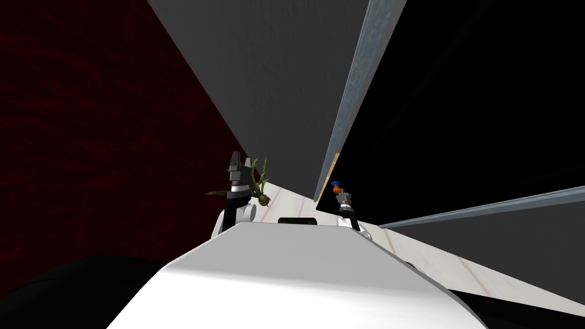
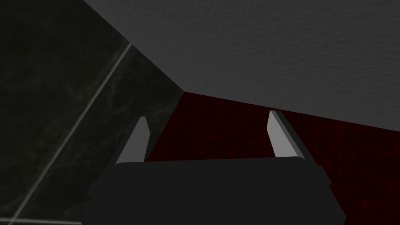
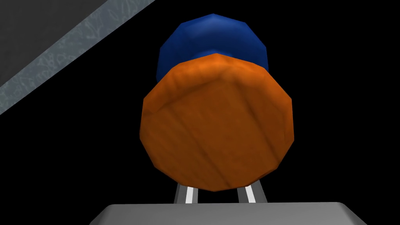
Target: Pull the door open
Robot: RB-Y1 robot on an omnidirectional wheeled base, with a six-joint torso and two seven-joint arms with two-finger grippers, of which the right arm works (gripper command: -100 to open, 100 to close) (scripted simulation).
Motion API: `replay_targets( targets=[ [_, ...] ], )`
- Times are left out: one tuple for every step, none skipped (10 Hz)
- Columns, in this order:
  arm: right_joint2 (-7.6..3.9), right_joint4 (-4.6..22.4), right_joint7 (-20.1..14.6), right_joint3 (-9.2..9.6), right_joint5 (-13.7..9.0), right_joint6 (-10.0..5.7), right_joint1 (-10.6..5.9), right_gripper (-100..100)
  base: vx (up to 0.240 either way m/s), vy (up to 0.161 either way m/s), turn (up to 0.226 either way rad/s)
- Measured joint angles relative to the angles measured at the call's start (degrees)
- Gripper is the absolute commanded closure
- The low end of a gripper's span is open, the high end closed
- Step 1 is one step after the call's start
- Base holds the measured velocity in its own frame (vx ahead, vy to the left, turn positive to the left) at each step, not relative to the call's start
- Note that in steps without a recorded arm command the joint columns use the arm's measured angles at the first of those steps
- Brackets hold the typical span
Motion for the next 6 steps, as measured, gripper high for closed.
replay_targets(
  targets=[
    [0.0, -0.5, 0.0, -0.04, 0.0, -0.01, 0.31, 100, -0.031, -0.025, 0.018],
    [-0.37, -0.3, -0.9, -0.09, -0.4, 0.21, 0.63, 100, -0.053, -0.029, 0.031],
    [-0.63, 0.6, -2.2, 0.02, -0.8, 0.1, 0.49, 100, -0.059, -0.011, 0.046],
    [-0.77, 0.6, -3.4, 0.23, -1.2, 0.1, 0.74, 100, -0.067, -0.007, 0.05],
    [-0.84, -0.2, -4.7, 0.49, -1.6, 0.45, 1.37, 100, -0.071, -0.007, 0.067],
    [-0.92, -0.6, -6.1, 0.82, -2.1, 0.57, 1.77, 100, -0.056, -0.001, 0.034]
  ],
)
